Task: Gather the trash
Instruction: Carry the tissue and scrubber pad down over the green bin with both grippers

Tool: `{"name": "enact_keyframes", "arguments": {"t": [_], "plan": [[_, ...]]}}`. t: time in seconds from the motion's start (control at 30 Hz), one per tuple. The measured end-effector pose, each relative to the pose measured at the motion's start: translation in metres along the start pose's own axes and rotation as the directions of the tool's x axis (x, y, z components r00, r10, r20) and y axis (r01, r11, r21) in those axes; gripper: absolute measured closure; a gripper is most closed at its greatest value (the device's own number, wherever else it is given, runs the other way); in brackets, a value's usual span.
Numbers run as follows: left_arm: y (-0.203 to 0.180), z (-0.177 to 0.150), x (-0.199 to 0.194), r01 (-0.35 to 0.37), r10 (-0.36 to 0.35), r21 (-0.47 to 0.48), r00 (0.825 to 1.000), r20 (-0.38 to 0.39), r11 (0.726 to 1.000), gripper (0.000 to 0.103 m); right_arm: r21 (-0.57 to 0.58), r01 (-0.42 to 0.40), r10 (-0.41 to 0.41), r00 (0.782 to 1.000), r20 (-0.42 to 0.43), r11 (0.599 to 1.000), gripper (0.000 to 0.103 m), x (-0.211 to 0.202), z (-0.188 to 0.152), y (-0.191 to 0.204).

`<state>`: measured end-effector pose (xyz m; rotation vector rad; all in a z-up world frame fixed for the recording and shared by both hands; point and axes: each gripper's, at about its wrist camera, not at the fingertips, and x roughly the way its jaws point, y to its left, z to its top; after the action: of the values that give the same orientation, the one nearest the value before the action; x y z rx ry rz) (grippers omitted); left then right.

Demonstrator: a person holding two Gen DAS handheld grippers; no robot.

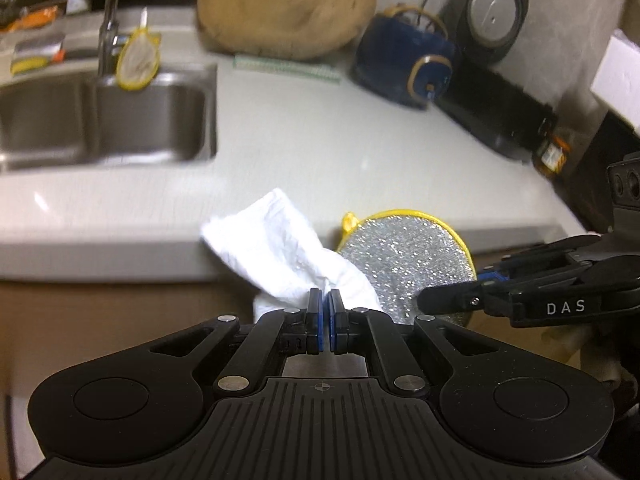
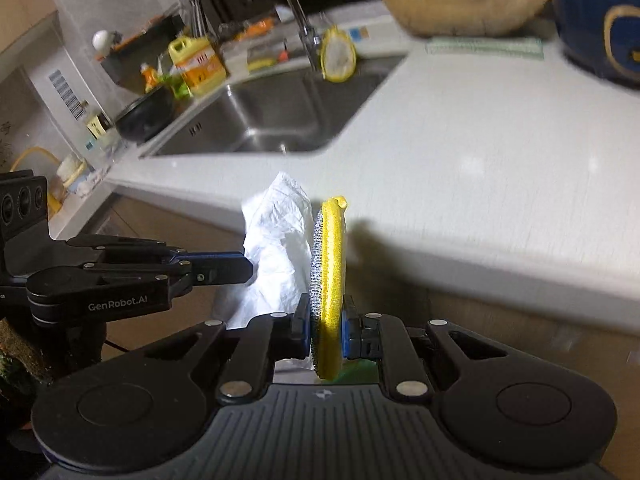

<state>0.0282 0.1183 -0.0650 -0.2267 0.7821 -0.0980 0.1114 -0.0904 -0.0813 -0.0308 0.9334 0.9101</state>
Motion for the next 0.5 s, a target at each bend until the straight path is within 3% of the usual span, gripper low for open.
{"name": "enact_keyframes", "arguments": {"t": [0.27, 0.5], "plan": [[0.021, -0.053, 0.035, 0.02, -0.028, -0.051, 0.988, -0.153, 0.998, 0.097, 0.026, 0.1, -0.097, 0.989, -0.116, 0.995, 0.089, 0.027, -0.03, -0.011], [0.039, -0.125, 0.114, 0.013, -0.093, -0.223, 0.931, -0.352, 0.975, 0.098, 0.107, 0.178, -0.149, 0.961, -0.235, 0.978, 0.089, 0.055, -0.068, -0.052]]}}
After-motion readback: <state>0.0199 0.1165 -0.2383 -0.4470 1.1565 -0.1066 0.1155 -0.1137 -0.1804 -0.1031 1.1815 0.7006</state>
